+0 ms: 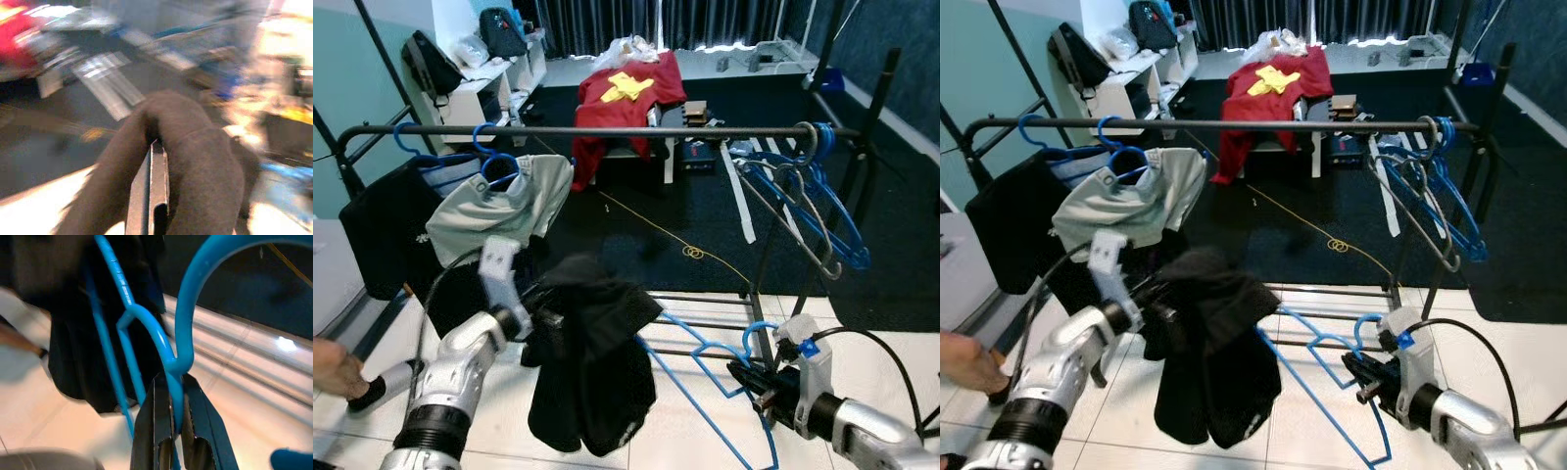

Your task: Hang hanger

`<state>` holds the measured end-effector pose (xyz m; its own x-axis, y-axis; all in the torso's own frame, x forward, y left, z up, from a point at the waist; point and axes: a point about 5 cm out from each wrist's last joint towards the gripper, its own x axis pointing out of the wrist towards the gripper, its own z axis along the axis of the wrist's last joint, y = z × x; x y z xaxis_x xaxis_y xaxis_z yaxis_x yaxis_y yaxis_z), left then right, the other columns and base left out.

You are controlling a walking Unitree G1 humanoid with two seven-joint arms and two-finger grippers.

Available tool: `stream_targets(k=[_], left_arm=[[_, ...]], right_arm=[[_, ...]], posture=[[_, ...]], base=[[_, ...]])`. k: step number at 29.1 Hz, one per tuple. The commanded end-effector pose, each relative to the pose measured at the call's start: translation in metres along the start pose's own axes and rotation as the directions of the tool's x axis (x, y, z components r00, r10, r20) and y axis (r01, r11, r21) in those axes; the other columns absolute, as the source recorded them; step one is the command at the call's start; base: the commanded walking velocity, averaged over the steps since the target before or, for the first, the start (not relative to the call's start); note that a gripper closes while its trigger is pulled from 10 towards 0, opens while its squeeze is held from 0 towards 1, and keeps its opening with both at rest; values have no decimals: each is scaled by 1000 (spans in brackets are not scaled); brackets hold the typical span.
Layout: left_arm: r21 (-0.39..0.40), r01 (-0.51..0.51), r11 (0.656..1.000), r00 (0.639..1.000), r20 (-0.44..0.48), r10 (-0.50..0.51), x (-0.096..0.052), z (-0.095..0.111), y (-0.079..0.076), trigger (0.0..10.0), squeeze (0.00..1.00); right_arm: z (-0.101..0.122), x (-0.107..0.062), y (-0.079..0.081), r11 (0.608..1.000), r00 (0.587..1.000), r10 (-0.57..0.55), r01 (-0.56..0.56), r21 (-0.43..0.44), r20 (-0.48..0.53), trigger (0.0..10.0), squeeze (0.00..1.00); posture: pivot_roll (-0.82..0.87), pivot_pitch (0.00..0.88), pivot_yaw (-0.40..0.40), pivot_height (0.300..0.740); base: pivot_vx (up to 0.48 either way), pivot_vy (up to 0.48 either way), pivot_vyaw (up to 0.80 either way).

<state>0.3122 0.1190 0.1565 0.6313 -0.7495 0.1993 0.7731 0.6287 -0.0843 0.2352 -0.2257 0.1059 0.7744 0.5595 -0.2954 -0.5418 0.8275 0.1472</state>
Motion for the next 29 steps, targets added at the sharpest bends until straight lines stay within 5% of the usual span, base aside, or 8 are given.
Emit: stream_targets(k=[1, 4, 6, 11, 13, 19, 21, 29], left_arm=[[14, 198, 980, 979, 46, -199, 15, 11, -28, 4824, 0], [32, 332, 943, 941, 55, -333, 26, 15, -52, 6706, 0], [53, 422, 905, 901, 84, -425, 44, 19, -77, 10000, 0], [76, 430, 900, 894, 105, -436, 54, 24, -84, 10000, 0], [139, 227, 964, 962, 123, -244, 59, 36, -55, 10000, 0], [196, -20, 980, 991, 136, -7, 56, 48, -17, 10000, 0], [257, -255, 932, 963, 151, 222, 40, 62, 23, 10000, 0], [329, -494, 805, 869, 163, 467, 13, 72, 65, 10000, 0]], right_arm=[[21, 5, 11, 995, 990, 96, -96, -12, 103, 10000, 0], [41, 6, 22, 980, 959, 195, -197, -10, 208, 10000, 0], [53, 11, 39, 943, 919, 332, -325, -69, 215, 10000, 0], [45, 16, 44, 930, 927, 360, -347, -119, 104, 10000, 0], [12, 9, 27, 937, 948, 234, -279, -212, -214, 10000, 0], [-5, -7, 12, 938, 920, 137, -240, -249, -368, 10000, 0], [-1, -26, 3, 945, 913, 101, -212, -248, -396, 10000, 0], [23, -44, -13, 960, 958, 30, -107, -258, -284, 10000, 0]], posture=[[-93, 0, 66, 740], [-97, 0, 70, 740], [-103, 0, 75, 740], [-101, 0, 76, 740], [-102, 0, 80, 740], [-101, 0, 80, 740], [-106, 0, 83, 740], [-111, 0, 88, 740]], base=[[0, 0, 0], [0, 0, 0], [0, 0, 0], [0, 0, 0], [0, 0, 0], [0, 0, 0], [0, 0, 0], [0, 0, 0]])
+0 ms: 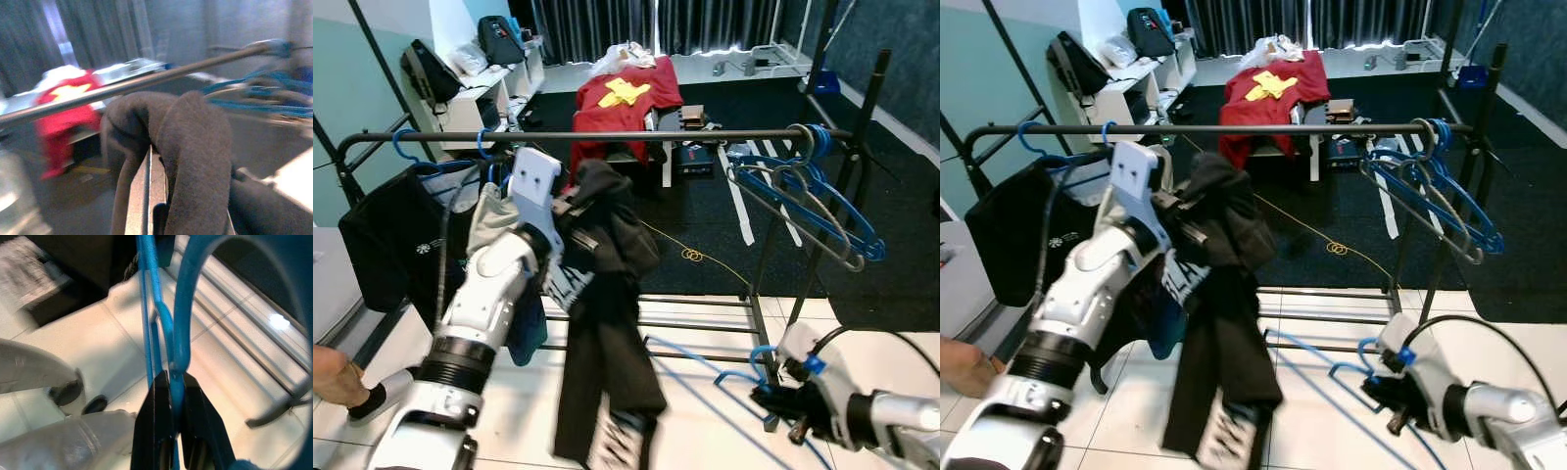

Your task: Hang hanger

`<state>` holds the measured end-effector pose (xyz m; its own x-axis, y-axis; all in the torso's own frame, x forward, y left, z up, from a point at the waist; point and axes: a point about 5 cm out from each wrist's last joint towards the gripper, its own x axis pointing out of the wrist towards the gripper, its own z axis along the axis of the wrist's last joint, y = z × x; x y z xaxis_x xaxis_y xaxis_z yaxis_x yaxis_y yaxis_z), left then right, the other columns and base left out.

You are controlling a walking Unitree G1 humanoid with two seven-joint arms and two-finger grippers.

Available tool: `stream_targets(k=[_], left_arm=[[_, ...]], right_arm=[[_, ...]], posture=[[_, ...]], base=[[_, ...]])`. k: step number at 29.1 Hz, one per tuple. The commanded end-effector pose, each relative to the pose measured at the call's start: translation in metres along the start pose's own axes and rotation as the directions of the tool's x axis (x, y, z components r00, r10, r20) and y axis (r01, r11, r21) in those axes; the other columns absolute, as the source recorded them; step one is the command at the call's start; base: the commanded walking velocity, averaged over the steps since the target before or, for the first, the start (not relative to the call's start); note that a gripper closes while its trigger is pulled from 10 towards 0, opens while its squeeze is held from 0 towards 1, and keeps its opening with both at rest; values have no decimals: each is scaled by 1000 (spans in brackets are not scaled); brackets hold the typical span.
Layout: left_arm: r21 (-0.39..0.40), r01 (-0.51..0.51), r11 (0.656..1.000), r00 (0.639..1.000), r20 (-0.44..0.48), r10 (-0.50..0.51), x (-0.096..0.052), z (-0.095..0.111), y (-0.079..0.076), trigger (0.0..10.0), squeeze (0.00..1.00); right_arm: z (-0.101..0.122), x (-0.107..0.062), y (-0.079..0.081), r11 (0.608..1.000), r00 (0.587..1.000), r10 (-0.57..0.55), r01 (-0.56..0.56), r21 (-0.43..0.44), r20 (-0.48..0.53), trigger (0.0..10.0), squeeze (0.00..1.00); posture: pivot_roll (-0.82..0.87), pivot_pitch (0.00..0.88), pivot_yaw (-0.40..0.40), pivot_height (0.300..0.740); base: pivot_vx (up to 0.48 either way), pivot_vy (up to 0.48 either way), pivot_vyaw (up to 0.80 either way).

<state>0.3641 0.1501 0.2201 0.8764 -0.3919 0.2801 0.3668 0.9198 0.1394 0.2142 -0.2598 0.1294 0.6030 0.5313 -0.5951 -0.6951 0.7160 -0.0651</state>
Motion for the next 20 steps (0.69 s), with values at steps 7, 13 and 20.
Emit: stream_targets(k=[7, 13, 20], left_arm=[[87, -127, 988, 979, -147, 139, -18, -31, 29, 10000, 0], [75, -89, 993, 947, -304, 108, -42, -71, 22, 10000, 0], [-82, -250, 965, 810, -564, 162, -123, -147, 6, 10000, 0]], right_arm=[[32, -17, -26, 972, 921, -232, 214, 93, 313, 10000, 0], [11, 1, -38, 897, 867, -425, 367, 245, 261, 10000, 0], [-64, 54, -6, 749, 830, -558, 500, 435, 8, 10000, 0]], posture=[[-126, 0, 92, 740], [-132, 0, 92, 740], [-90, 0, 55, 740]], base=[[0, 0, 0], [0, 0, 267], [0, 0, 795]])
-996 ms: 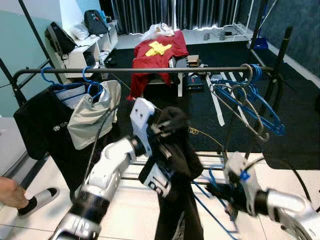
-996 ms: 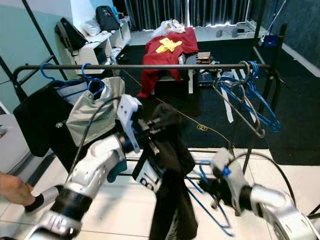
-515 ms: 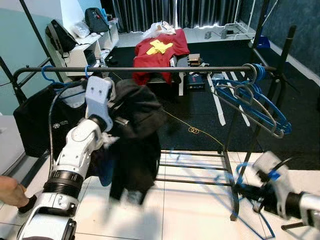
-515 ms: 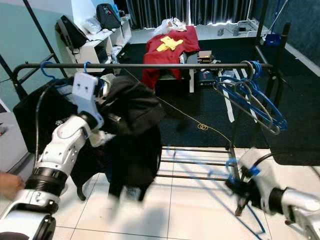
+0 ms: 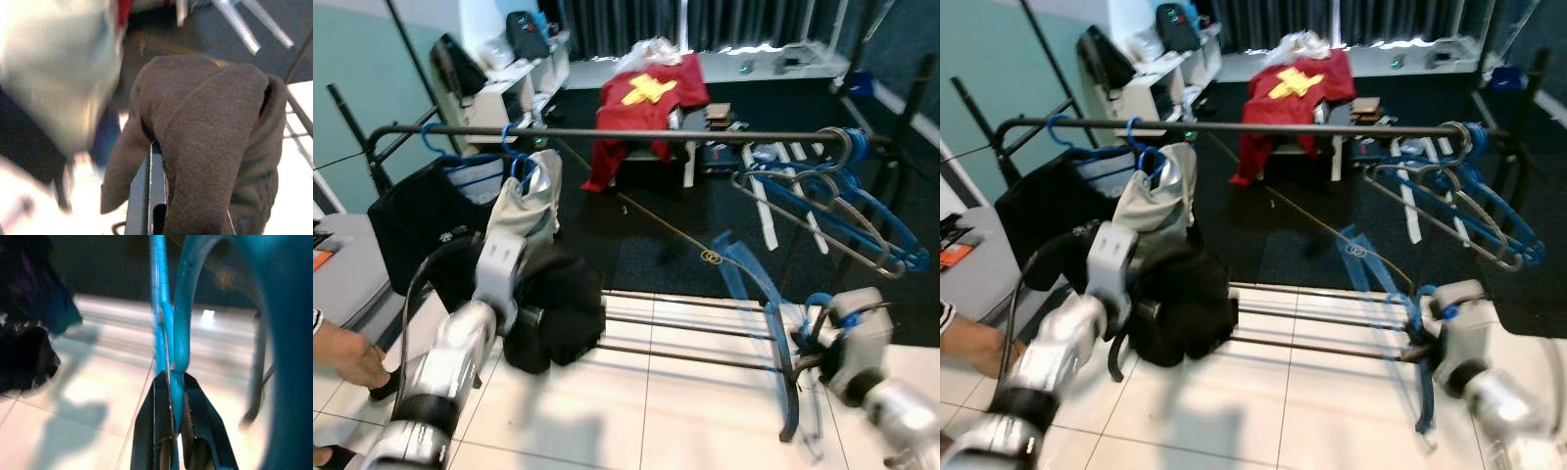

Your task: Hang hanger

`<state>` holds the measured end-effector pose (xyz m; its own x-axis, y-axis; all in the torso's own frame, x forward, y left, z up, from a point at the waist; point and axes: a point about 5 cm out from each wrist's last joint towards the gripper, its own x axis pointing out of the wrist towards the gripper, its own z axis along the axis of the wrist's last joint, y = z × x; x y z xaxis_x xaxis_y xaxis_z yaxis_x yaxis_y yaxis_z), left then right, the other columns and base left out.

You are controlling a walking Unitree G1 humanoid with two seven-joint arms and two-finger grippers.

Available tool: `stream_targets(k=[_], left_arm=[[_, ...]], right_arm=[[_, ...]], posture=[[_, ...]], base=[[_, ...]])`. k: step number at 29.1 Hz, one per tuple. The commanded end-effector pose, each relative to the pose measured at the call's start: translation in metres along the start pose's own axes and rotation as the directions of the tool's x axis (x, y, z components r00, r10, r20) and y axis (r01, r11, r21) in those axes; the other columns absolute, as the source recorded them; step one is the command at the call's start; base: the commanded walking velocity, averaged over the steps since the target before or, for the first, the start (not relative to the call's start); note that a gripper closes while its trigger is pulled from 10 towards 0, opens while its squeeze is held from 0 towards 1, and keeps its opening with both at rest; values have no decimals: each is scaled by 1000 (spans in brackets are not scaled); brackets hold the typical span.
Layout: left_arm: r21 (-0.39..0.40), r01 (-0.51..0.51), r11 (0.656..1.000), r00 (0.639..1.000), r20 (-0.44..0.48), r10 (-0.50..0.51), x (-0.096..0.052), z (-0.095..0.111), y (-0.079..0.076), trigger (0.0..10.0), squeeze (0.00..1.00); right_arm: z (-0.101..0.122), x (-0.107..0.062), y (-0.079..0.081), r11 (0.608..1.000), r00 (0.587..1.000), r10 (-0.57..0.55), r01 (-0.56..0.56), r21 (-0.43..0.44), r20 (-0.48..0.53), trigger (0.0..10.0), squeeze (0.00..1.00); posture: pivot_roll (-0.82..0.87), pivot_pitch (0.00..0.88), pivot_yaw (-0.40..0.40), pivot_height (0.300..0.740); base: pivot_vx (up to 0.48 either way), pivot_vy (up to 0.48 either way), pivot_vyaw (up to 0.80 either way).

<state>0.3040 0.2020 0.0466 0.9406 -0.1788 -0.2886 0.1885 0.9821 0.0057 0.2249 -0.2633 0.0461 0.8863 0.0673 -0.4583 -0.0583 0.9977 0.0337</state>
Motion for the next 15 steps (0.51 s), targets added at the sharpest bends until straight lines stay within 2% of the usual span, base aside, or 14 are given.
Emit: stream_targets(k=[1, 2, 3, 4, 6, 8, 9, 10, 11, 12, 13, 14, 15], left_arm=[[-68, -46, 997, 998, -33, 44, -8, -17, 5, 10000, 0], [-68, -46, 997, 998, -33, 44, -8, -17, 5, 10000, 0], [-98, -72, 993, 995, -76, 64, -18, -38, 3, 10000, 0], [-98, -72, 993, 995, -76, 64, -18, -38, 3, 10000, 0], [-106, -115, 988, 986, -137, 100, -35, -66, -2, 10000, 0], [-106, -115, 988, 986, -137, 100, -35, -66, -2, 10000, 0], [-112, -130, 985, 982, -152, 112, -40, -74, -4, 10000, 0], [-112, -130, 985, 982, -152, 112, -40, -74, -4, 10000, 0], [-113, -154, 982, 975, -180, 132, -48, -87, -2, 10000, 0], [-151, -182, 972, 967, -206, 150, -57, -99, -1, 10000, 0], [-151, -182, 972, 967, -206, 150, -57, -99, -1, 10000, 0], [-218, -195, 956, 966, -213, 149, -65, -109, -2, 10000, 0], [-218, -195, 956, 966, -213, 149, -65, -109, -2, 10000, 0]], right_arm=[[-11, 1, 3, 999, 999, -43, 43, 26, 5, 10000, 0], [-11, 1, 3, 999, 999, -43, 43, 26, 5, 10000, 0], [-28, 1, 5, 995, 997, -75, 76, 68, -24, 10000, 0], [-28, 1, 5, 995, 997, -75, 76, 68, -24, 10000, 0], [-61, -5, 18, 991, 993, -71, 81, 111, -94, 10000, 0], [-61, -5, 18, 991, 993, -71, 81, 111, -94, 10000, 0], [-70, -8, 24, 989, 992, -60, 74, 128, -112, 10000, 0], [-70, -8, 24, 989, 992, -60, 74, 128, -112, 10000, 0], [-78, -10, 35, 987, 992, -33, 50, 151, -118, 10000, 0], [-79, -10, 40, 983, 995, -20, 38, 180, -100, 10000, 0], [-79, -10, 40, 983, 995, -20, 38, 180, -100, 10000, 0], [-80, -8, 42, 983, 996, -25, 40, 180, -86, 10000, 0], [-80, -8, 42, 983, 996, -25, 40, 180, -86, 10000, 0]], posture=[[-90, 0, 55, 740], [-90, 0, 55, 740], [-78, 0, 39, 740], [-78, 0, 39, 740], [-53, 0, 14, 740], [-53, 0, 14, 740], [-53, 0, 14, 740], [-53, 0, 14, 740], [-38, 0, -6, 740], [-32, 0, -14, 740], [-32, 0, -14, 740], [-32, 0, -14, 740], [-32, 0, -14, 740]], base=[[0, 0, 788], [0, 0, 788], [0, 0, 781], [0, 0, 781], [0, 0, 772], [0, 0, 769], [0, 0, 769], [0, 0, 769], [0, 0, 769], [0, 0, 769], [0, 0, 769], [0, 0, 769], [0, 0, 769]])
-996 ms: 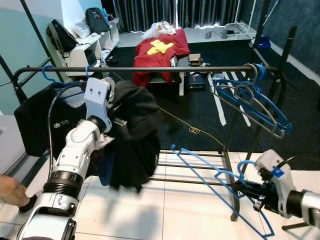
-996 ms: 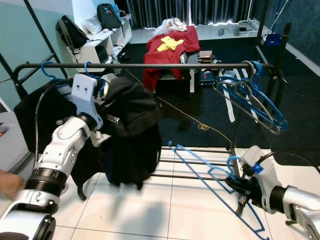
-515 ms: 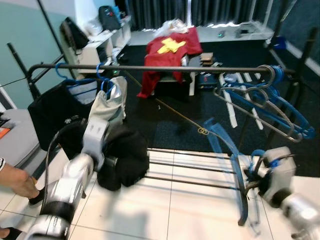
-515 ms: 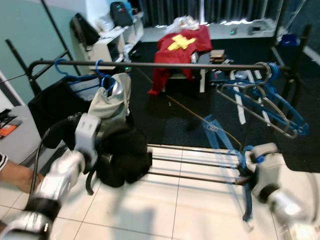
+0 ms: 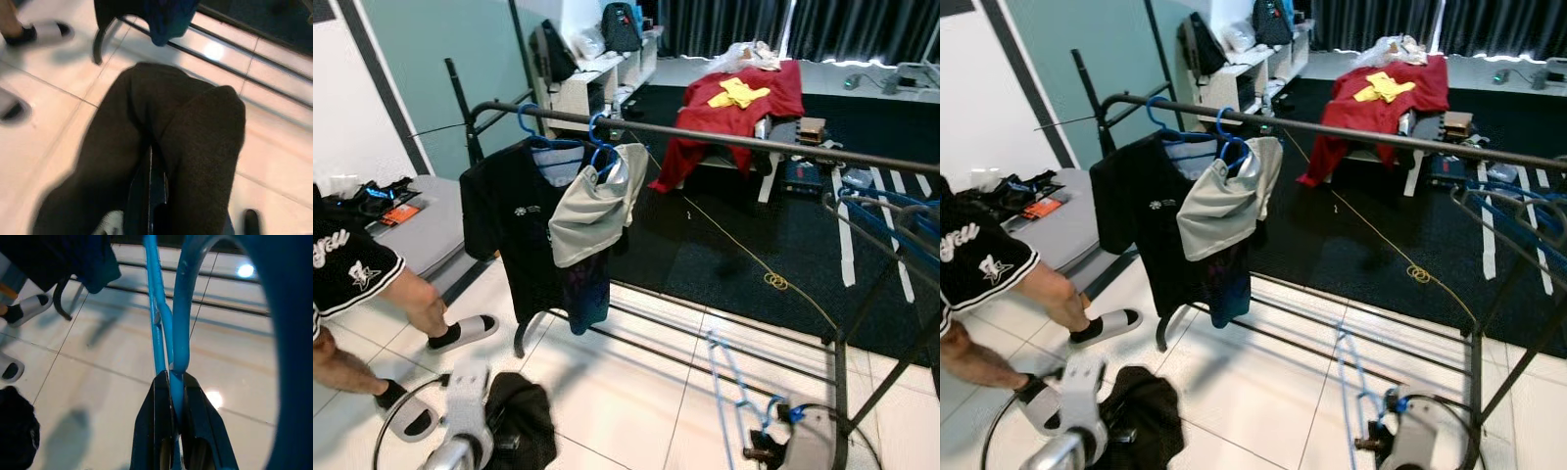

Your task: Hang hanger

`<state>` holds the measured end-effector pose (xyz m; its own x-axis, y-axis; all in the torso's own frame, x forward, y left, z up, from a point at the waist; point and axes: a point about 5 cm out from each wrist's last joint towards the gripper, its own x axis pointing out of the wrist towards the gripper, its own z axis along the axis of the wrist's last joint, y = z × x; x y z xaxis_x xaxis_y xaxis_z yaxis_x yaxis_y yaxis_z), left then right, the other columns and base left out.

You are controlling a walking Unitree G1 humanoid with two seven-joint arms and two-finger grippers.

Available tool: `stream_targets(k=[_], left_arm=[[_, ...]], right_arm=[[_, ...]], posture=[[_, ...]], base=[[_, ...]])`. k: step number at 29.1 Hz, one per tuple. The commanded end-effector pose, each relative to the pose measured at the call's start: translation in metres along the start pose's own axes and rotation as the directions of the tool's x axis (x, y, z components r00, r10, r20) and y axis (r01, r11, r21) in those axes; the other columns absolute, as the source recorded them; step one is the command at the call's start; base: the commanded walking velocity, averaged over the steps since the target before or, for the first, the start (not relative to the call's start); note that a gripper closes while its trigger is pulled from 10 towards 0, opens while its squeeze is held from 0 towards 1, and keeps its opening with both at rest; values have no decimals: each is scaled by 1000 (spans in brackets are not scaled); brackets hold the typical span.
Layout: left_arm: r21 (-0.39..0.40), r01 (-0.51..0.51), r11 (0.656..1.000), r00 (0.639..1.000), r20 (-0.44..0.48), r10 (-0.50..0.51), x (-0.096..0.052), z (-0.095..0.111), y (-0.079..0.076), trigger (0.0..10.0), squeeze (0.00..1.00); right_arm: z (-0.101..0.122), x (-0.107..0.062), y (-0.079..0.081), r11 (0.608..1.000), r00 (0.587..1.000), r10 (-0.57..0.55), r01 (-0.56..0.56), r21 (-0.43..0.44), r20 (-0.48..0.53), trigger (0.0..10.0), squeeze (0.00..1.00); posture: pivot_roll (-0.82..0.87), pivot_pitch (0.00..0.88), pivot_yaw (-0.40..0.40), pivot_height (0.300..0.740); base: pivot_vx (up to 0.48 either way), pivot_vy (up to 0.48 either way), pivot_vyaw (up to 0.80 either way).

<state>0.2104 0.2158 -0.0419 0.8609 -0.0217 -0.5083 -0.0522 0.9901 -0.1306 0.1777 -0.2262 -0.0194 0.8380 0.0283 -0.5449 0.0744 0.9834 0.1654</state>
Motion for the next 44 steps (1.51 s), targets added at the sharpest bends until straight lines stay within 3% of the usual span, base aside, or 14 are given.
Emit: stream_targets(k=[1, 2, 3, 5, 8, 12, 25, 35, 37, 40, 41, 44], left_arm=[[-75, -12, 997, 999, 43, 15, -3, 0, 5, 10000, 0], [-75, -12, 997, 999, 43, 15, -3, 0, 5, 10000, 0], [-134, -16, 991, 998, 65, 25, -2, 3, 7, 10000, 0], [-134, -16, 991, 998, 65, 25, -2, 3, 7, 10000, 0], [-139, 4, 990, 994, 109, 11, 16, 29, 0, 10000, 0], [-129, 11, 992, 994, 112, 4, 26, 43, -5, 10000, 0], [-175, -1, 985, 997, 71, 13, 36, 49, -10, 10000, 0], [-186, -12, 982, 995, 93, 30, 39, 53, -16, 10000, 0], [-140, 8, 990, 992, 126, 10, 40, 62, -15, 10000, 0], [-127, 17, 992, 989, 148, 2, 41, 68, -14, 10000, 0], [-115, 29, 993, 983, 183, -8, 41, 78, -12, 10000, 0], [-108, 33, 994, 980, 196, -11, 41, 80, -12, 10000, 0]], right_arm=[[-2, 4, 3, 1000, 1000, 17, -17, -4, 13, 10000, 0], [-2, 4, 3, 1000, 1000, 17, -17, -4, 13, 10000, 0], [-4, 8, 3, 1000, 1000, 17, -17, -10, 8, 10000, 0], [-4, 8, 3, 1000, 1000, 17, -17, -10, 8, 10000, 0], [4, 28, 5, 1000, 999, 28, -28, 6, 25, 10000, 0], [14, 40, 6, 1000, 999, 8, -8, -11, 33, 10000, 0], [22, 52, -5, 1000, 999, -30, 30, -10, 27, 10000, 0], [23, 50, -22, 998, 998, -62, 62, 9, 14, 10000, 0], [16, 42, -36, 997, 997, -81, 81, 19, 2, 10000, 0], [13, 37, -43, 996, 996, -90, 90, 23, -4, 10000, 0], [5, 27, -56, 994, 995, -102, 103, 29, -17, 10000, 0], [2, 22, -62, 994, 994, -107, 107, 31, -22, 10000, 0]], posture=[[-18, 0, -28, 740], [-18, 0, -28, 740], [-2, 0, -36, 740], [-2, 0, -36, 740], [11, 0, -28, 740], [-35, 0, 7, 740], [-89, 0, 25, 740], [-107, 0, 17, 740], [-101, 0, 14, 740], [-93, 0, 4, 740], [-82, 0, -8, 740], [-82, 0, -8, 740]], base=[[0, 0, 763], [0, 0, 763], [0, 0, 763], [0, 0, 763], [0, 0, 750], [0, 0, 745], [0, 0, 746], [-114, 0, 747], [0, 0, 750], [0, 0, 750], [0, 0, 750], [0, 0, 750]])
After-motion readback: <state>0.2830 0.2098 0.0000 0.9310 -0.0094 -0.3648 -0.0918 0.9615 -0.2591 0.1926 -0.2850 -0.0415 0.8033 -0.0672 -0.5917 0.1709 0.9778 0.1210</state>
